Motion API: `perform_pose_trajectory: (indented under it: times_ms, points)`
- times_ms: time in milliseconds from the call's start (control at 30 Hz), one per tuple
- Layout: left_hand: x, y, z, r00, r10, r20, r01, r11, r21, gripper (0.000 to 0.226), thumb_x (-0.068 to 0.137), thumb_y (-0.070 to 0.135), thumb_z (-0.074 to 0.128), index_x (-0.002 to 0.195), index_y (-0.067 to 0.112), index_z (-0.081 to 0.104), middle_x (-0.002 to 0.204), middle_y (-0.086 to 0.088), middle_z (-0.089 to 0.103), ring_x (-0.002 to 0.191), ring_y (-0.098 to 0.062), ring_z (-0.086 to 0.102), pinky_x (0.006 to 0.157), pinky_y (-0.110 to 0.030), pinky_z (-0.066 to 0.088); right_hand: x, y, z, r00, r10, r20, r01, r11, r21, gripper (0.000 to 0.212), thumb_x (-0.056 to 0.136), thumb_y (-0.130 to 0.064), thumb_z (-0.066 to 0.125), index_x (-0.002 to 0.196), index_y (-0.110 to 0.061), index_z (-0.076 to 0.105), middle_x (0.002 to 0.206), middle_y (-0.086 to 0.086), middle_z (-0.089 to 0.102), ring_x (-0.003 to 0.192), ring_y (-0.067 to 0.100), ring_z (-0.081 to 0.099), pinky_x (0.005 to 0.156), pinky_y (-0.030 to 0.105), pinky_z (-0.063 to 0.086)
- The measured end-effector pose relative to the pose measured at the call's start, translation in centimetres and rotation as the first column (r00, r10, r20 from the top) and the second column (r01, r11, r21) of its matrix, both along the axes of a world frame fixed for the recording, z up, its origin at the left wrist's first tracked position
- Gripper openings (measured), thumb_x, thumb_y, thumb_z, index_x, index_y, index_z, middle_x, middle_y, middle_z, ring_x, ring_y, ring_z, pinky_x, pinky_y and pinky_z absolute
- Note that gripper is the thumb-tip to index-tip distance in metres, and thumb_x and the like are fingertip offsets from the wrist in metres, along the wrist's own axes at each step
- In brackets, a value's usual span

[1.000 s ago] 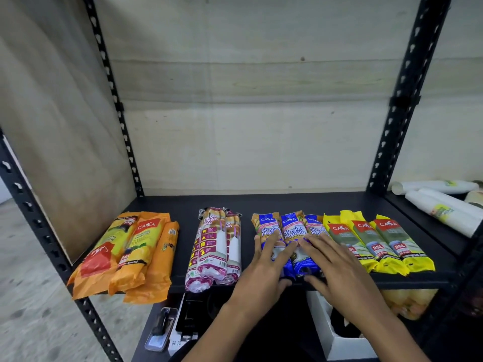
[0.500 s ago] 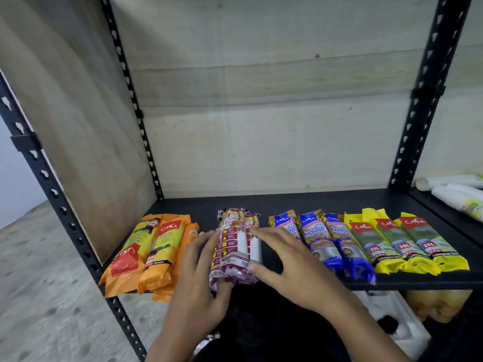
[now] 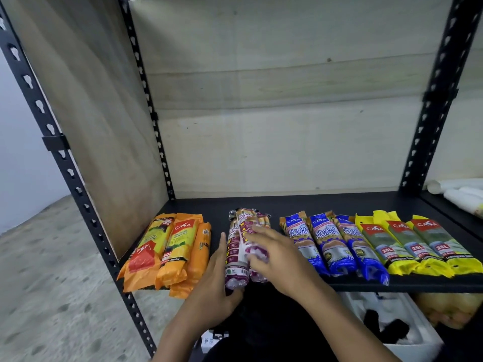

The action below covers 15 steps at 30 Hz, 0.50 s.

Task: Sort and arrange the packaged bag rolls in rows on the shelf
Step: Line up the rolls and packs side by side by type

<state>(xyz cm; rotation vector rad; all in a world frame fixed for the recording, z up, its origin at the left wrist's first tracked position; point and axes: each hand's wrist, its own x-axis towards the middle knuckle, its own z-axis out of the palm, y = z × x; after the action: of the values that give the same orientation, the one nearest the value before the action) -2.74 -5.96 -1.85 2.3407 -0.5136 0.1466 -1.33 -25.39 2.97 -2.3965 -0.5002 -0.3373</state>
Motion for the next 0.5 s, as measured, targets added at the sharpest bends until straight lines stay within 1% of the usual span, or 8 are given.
perform_pose_trajectory:
  times_ms: [33, 67, 133, 200, 300, 367, 400, 500]
  points:
    - [0.2, 0.0, -0.1, 1.0, -0.006, 0.02, 0.005, 1.0, 0.024, 0.106, 0.088, 0.037, 0.067, 0.151, 0.043, -0.017, 0.153, 0.033, 0.002, 0.136, 0.024, 0.008, 0.106, -0.004, 0.025, -0.1, -0.8, 0.6, 0.998, -0.045, 0.035, 0.044, 0.998, 0.043, 0.046, 0.093, -0.034, 0.064, 0.138, -0.027, 0.057, 0.148, -0.008, 0.048, 0.128, 0.01, 0.048, 0.108, 0.034, 0.042]
    - [0.5, 0.0, -0.2, 0.999, -0.007, 0.034, 0.005, 0.999, 0.051, 0.1, 0.088, 0.043, 0.066, 0.153, 0.044, -0.011, 0.158, 0.028, -0.001, 0.144, 0.012, 0.005, 0.113, -0.014, 0.025, -0.3, -1.6, 1.3, 0.993, -0.094, 0.068, 0.088, 0.992, 0.085, 0.044, 0.092, -0.034, 0.066, 0.135, -0.025, 0.06, 0.142, -0.008, 0.054, 0.121, 0.01, 0.053, 0.104, 0.031, 0.044]
    - [0.9, -0.2, -0.4, 0.999, 0.009, 0.035, -0.013, 0.994, 0.108, 0.092, 0.087, 0.052, 0.064, 0.155, 0.044, 0.003, 0.16, 0.025, -0.006, 0.15, -0.004, 0.0, 0.119, -0.031, 0.027, -0.8, -3.7, 2.4, 0.976, -0.176, 0.124, 0.161, 0.979, 0.128, 0.043, 0.09, -0.034, 0.07, 0.131, -0.023, 0.064, 0.133, -0.009, 0.06, 0.113, 0.011, 0.058, 0.096, 0.028, 0.047]
    - [1.3, -0.6, -0.4, 0.999, 0.003, 0.048, -0.011, 0.983, 0.182, 0.091, 0.086, 0.056, 0.064, 0.154, 0.047, 0.005, 0.161, 0.025, -0.012, 0.151, -0.009, -0.012, 0.121, -0.039, 0.024, -1.3, -5.5, 2.8, 0.966, -0.217, 0.138, 0.208, 0.975, 0.077, 0.043, 0.09, -0.032, 0.07, 0.131, -0.023, 0.064, 0.135, -0.009, 0.059, 0.116, 0.01, 0.056, 0.095, 0.023, 0.043]
    - [2.0, -1.7, -0.1, 0.995, -0.052, 0.085, 0.024, 0.953, 0.303, 0.088, 0.086, 0.059, 0.062, 0.15, 0.055, 0.002, 0.159, 0.028, -0.019, 0.148, -0.009, -0.023, 0.122, -0.044, 0.02, -1.7, -6.6, 2.4, 0.974, -0.201, 0.1, 0.206, 0.978, -0.037, 0.042, 0.091, -0.029, 0.067, 0.133, -0.023, 0.063, 0.144, -0.008, 0.053, 0.126, 0.009, 0.049, 0.098, 0.018, 0.034]
    - [2.6, -2.2, 0.2, 0.992, -0.081, 0.1, 0.037, 0.926, 0.376, 0.08, 0.088, 0.06, 0.058, 0.148, 0.06, 0.005, 0.161, 0.027, -0.015, 0.15, -0.013, -0.02, 0.121, -0.048, 0.021, -2.1, -6.4, 1.6, 0.983, -0.167, 0.078, 0.176, 0.975, -0.138, 0.042, 0.094, -0.027, 0.064, 0.135, -0.023, 0.06, 0.15, -0.007, 0.047, 0.131, 0.012, 0.047, 0.102, 0.022, 0.036]
    - [2.8, -2.4, 0.2, 0.99, -0.085, 0.114, 0.032, 0.915, 0.401, 0.075, 0.089, 0.062, 0.055, 0.147, 0.061, 0.008, 0.162, 0.025, -0.008, 0.151, -0.015, -0.016, 0.12, -0.05, 0.022, -2.4, -6.1, 1.2, 0.986, -0.15, 0.069, 0.161, 0.967, -0.199, 0.042, 0.095, -0.027, 0.061, 0.137, -0.023, 0.058, 0.152, -0.006, 0.043, 0.133, 0.014, 0.046, 0.104, 0.026, 0.038]
    - [3.0, -2.4, -0.3, 0.981, -0.04, 0.189, -0.04, 0.915, 0.401, 0.062, 0.091, 0.061, 0.049, 0.146, 0.057, 0.021, 0.162, 0.02, 0.015, 0.153, -0.017, -0.002, 0.116, -0.047, 0.033, -2.7, -5.1, 0.2, 0.992, -0.115, 0.059, 0.127, 0.942, -0.311, 0.043, 0.098, -0.028, 0.055, 0.141, -0.023, 0.053, 0.155, -0.006, 0.036, 0.134, 0.015, 0.045, 0.1, 0.03, 0.043]
